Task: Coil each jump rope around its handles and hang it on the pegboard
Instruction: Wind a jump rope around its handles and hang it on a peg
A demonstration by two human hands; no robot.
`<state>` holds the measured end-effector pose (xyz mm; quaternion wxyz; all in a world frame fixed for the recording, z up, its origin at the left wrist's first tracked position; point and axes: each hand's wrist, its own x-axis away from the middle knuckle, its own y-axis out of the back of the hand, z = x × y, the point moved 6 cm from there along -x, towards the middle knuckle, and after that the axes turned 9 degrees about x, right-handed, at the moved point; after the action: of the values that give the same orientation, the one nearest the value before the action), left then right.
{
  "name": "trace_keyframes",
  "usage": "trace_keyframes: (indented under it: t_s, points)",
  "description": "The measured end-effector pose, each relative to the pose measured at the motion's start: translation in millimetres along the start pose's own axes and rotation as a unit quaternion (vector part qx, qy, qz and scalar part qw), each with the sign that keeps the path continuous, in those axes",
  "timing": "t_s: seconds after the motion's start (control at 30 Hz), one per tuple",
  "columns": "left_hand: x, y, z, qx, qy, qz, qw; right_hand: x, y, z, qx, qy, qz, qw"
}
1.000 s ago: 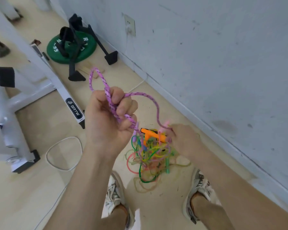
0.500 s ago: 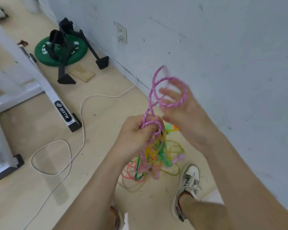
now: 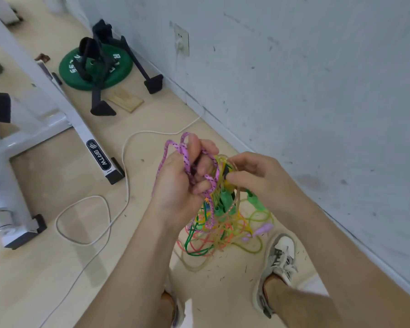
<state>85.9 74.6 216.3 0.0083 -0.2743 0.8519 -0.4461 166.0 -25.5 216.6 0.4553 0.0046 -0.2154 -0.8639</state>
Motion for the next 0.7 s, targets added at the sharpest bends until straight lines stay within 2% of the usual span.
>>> trace_keyframes:
  t_s: [0.1, 0.2, 0.33, 0.47, 0.57, 0.63, 0.7]
  points:
    - [0, -5, 1, -0.09, -0.029, 0.013, 0.995, 1, 6, -3, 0.065, 0.006, -0.036, 0.997]
    - [2, -9, 7, -0.178, -0.046, 0.016, 0.983, -3, 11, -9, 0.077, -0.02, -0.081, 0.993]
    - [1, -15, 16, -0.194, -0.026, 0.033, 0.98, -6, 9, -16, 0.123, -0.053, -0.031, 0.99]
    - [-3, -13, 22, -0.219, -0.026, 0.032, 0.975, -5, 23, -20, 0.183, -0.06, -0.117, 0.974]
    - [-4, -15, 27, -0.238, -0.028, 0.025, 0.971, -7, 25, -24, 0.243, -0.087, -0.131, 0.957]
    - [-6, -13, 28, -0.25, -0.037, 0.013, 0.968, -8, 29, -30, 0.235, -0.1, -0.13, 0.958]
    - [-8, -10, 27, -0.263, -0.043, -0.004, 0.964, -9, 33, -36, 0.173, -0.113, -0.1, 0.973]
